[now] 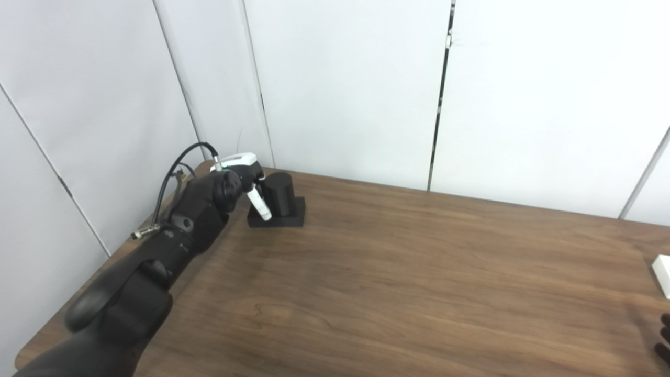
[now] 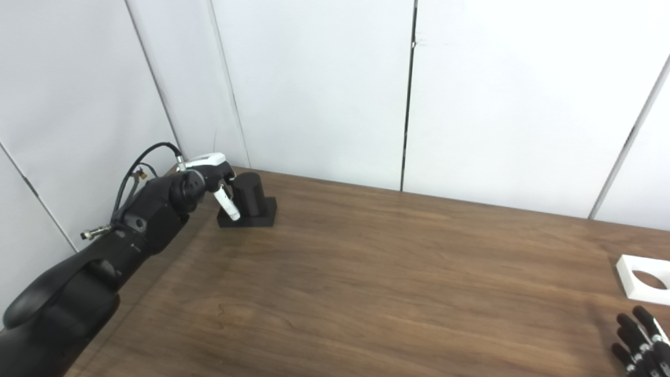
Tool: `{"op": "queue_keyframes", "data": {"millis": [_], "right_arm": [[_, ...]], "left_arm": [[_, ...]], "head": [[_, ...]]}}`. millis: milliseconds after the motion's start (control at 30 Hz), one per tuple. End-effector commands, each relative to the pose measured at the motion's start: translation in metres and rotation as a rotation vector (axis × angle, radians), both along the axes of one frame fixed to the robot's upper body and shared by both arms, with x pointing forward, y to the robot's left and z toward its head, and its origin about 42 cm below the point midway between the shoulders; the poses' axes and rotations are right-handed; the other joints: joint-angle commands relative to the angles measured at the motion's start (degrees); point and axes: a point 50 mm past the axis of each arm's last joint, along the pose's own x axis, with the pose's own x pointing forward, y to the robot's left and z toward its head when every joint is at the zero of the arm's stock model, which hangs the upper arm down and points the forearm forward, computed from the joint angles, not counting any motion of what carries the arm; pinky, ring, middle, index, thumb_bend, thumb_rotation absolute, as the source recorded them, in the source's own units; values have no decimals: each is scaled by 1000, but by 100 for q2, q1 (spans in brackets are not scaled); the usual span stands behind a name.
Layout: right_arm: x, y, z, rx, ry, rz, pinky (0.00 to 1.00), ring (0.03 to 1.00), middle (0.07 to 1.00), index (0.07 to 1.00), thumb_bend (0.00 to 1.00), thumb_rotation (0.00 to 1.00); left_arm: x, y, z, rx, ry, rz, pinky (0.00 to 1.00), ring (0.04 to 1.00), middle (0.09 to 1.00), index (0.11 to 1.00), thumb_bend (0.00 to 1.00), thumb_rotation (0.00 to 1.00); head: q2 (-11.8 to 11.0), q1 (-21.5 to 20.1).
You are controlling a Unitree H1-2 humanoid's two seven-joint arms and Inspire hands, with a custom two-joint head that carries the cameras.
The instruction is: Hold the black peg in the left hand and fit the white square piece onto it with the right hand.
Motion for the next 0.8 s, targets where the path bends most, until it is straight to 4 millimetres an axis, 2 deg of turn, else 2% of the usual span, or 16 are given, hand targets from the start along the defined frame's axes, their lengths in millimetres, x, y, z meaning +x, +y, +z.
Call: {"op": "queue_keyframes", "data": {"millis": [0, 67, 333, 433, 567, 767], "right_arm": [[2, -1, 8, -8, -19, 16, 1000, 1000, 969, 1000, 672, 1000], [3, 0, 8, -6, -20, 19, 1000, 1000, 968, 1000, 667, 1000], [6, 1, 9, -9, -23, 23, 1000, 1000, 962, 1000, 671, 1000], [8, 2, 9, -3, -25, 26, 1000, 1000, 969, 1000, 672, 1000], [11, 6, 10, 8, -25, 30, 1000, 1000, 974, 1000, 670, 1000], [13, 11, 12, 9, -32, 30, 1000, 1000, 971, 1000, 656, 1000]], "left_arm": [[2, 7, 7, -20, -16, 34, 901, 904, 817, 484, 525, 57], [2, 7, 8, -32, -17, 38, 848, 866, 783, 483, 524, 54], [-6, 9, 10, -119, -15, 46, 836, 830, 758, 483, 523, 51], [-12, 11, 11, -143, -4, 42, 856, 835, 769, 485, 522, 51], [-18, 13, 13, -156, 24, 50, 939, 874, 791, 485, 521, 51], [-27, 18, 12, -185, 31, 52, 970, 898, 824, 485, 521, 50]], "head": [[8, 7], [9, 16], [22, 55], [20, 71], [26, 81], [55, 74]]}}
